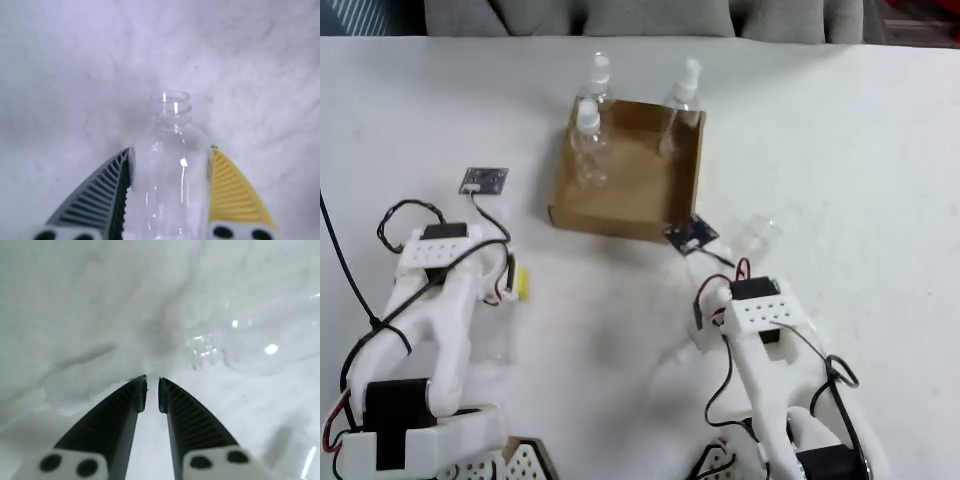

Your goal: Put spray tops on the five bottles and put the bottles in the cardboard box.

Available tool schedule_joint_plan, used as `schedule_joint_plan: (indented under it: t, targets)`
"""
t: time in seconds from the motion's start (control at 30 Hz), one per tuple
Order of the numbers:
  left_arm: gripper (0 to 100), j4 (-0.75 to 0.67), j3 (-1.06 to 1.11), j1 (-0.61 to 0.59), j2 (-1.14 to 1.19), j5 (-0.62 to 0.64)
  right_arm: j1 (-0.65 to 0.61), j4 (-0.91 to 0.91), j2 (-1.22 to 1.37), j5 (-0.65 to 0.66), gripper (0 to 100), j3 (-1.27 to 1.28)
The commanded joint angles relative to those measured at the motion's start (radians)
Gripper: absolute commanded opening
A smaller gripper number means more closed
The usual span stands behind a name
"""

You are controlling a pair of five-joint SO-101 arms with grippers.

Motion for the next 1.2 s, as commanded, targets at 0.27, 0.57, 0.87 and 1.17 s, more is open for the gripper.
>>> schedule_joint_plan:
  t: [0.27, 0.57, 0.87, 1.17]
  targets:
    - [2, -0.037, 0.000, -0.010, -0.039, -0.002, -0.214, -0.099, -0.018, -0.130, 1.8, -0.009]
    - [2, -0.038, 0.005, -0.010, -0.044, -0.002, -0.214, 0.050, -0.030, -0.161, 1.6, -0.112]
    - [2, -0.038, 0.005, -0.010, -0.044, -0.002, -0.239, 0.139, -0.030, -0.279, 1.9, -0.190]
    - [2, -0.043, 0.005, -0.010, -0.044, -0.002, -0.367, 0.122, -0.019, -0.431, 8.4, -0.180]
